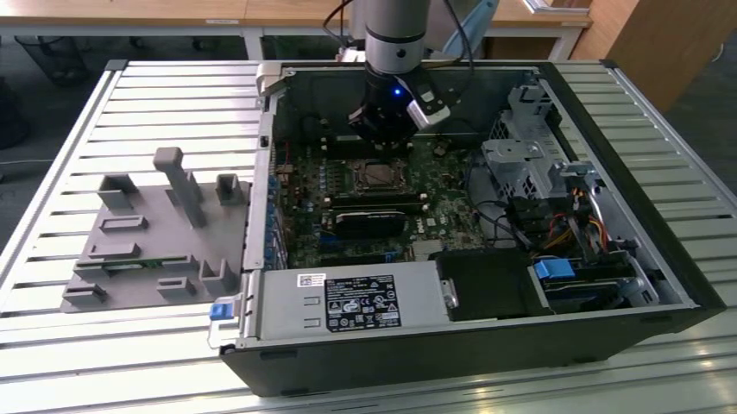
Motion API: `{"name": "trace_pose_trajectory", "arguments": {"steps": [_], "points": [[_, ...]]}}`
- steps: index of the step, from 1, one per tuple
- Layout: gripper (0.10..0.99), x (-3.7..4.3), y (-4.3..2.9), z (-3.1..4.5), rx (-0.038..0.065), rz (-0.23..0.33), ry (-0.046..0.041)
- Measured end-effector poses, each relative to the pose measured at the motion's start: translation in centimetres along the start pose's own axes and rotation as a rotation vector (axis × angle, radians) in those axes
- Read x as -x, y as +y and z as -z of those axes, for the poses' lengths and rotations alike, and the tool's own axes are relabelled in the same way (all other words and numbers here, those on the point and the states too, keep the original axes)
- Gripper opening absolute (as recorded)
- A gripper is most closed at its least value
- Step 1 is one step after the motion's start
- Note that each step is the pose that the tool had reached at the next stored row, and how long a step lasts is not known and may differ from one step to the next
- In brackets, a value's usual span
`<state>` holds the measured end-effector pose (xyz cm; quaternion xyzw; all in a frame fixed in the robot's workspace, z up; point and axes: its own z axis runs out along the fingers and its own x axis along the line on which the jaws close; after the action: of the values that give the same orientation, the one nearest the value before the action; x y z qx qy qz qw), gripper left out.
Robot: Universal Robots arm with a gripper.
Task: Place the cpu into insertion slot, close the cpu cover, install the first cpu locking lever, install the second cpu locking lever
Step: 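Install the first cpu locking lever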
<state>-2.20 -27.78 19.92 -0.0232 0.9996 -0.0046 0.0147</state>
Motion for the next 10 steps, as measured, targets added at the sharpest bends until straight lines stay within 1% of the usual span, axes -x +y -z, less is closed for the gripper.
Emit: {"name": "trace_pose_trajectory", "arguments": {"steps": [5, 10], "points": [[0.106, 0.02, 0.14, -0.18, -0.007, 0.0, 0.0008], [0.106, 0.05, 0.28, -0.3, -0.007, 0.0, 0.0004]]}}
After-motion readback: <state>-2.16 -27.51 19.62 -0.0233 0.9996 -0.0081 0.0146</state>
